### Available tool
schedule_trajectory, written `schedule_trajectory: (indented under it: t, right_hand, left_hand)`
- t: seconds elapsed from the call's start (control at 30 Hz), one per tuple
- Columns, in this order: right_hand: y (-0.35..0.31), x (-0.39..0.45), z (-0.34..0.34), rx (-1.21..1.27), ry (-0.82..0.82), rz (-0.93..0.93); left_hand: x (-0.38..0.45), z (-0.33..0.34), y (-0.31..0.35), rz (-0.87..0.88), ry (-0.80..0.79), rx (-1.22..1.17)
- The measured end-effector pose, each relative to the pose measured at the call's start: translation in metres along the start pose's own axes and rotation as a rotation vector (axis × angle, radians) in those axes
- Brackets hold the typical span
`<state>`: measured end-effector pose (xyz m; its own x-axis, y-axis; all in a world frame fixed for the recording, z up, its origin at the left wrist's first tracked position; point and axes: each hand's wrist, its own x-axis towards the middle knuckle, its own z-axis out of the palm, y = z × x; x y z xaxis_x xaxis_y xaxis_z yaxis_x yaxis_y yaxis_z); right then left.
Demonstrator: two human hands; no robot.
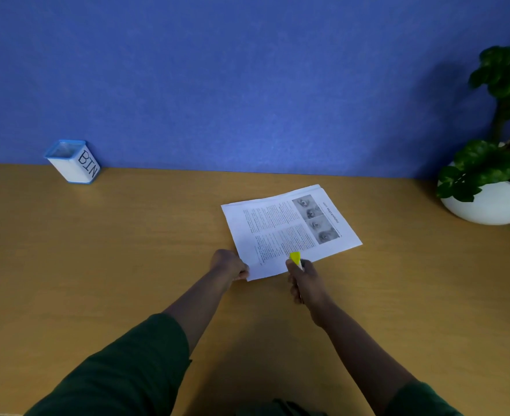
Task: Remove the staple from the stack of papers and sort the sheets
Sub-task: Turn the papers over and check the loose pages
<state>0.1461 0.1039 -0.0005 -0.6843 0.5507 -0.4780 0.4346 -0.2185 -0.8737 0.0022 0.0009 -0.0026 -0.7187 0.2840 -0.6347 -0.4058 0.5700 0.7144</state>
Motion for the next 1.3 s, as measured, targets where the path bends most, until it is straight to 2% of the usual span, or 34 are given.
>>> schedule_trajectory:
  t: [0.13, 0.27, 0.57, 0.9, 1.17, 1.3]
  right_hand:
    - [0.007, -0.009, 0.006, -0.022, -0.149, 0.241]
    - [0.017, -0.012, 0.013, 0.031, -0.228, 0.317]
    - [0.017, -0.006, 0.021, 0.144, -0.204, 0.294]
    - [0.008, -0.002, 0.033, 0.359, -0.2, 0.337]
    - [0.002, 0.003, 0.045, 0.332, -0.179, 0.346]
    - [0.001, 0.005, 0.047, 0.293, -0.156, 0.335]
  left_hand:
    - [-0.003, 0.001, 0.0, -0.007, 0.005, -0.048]
    - [-0.004, -0.002, 0.0, 0.009, -0.008, -0.048]
    - [-0.01, -0.007, -0.002, -0.033, -0.057, -0.074]
    - [-0.016, -0.005, -0.005, -0.006, -0.072, -0.07]
    - [-0.016, -0.007, -0.005, -0.003, -0.023, -0.071]
    - [-0.015, -0.007, -0.004, -0.041, -0.055, -0.107]
